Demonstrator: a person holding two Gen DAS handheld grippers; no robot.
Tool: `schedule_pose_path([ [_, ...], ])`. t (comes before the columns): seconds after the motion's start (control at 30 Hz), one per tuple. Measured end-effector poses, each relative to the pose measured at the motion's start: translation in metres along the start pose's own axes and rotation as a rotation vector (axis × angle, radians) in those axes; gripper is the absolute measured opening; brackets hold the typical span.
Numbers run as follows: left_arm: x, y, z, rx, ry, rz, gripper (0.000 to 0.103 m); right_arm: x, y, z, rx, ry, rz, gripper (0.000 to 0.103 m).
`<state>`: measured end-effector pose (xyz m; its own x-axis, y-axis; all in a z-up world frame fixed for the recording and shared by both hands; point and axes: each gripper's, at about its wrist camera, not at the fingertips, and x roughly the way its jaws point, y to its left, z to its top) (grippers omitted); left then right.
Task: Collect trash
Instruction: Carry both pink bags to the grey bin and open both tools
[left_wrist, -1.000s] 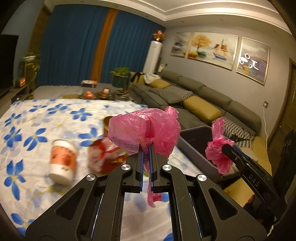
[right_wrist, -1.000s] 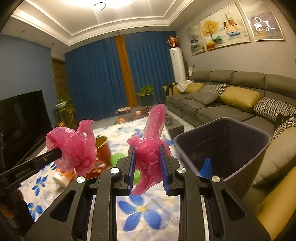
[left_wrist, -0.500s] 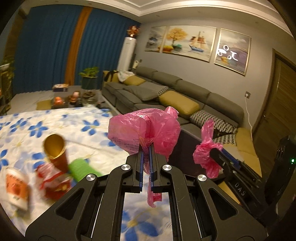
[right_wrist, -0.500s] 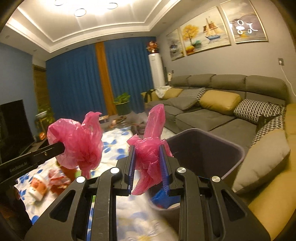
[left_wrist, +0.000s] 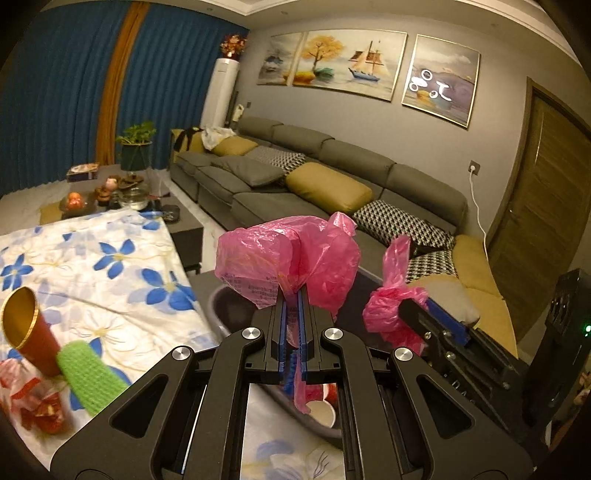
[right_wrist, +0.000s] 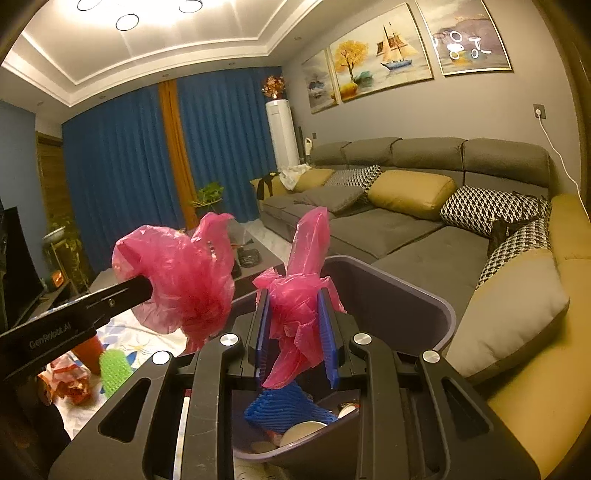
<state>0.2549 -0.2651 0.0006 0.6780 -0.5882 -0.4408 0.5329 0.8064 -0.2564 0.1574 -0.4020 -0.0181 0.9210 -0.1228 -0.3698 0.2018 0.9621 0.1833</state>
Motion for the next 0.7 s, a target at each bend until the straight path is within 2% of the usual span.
schedule_pose_path([
  [0.3, 0.03, -0.001, -0.003, -0.012, 0.057, -0.018, 0.004, 0.01, -0.004, 0.001, 0.001, 0.028, -0.005, 0.026],
  [0.7, 0.044, -0.001, -0.008, -0.023, 0.1, -0.032, 0.004, 0.016, -0.005, 0.004, 0.006, 0.043, -0.012, 0.027],
])
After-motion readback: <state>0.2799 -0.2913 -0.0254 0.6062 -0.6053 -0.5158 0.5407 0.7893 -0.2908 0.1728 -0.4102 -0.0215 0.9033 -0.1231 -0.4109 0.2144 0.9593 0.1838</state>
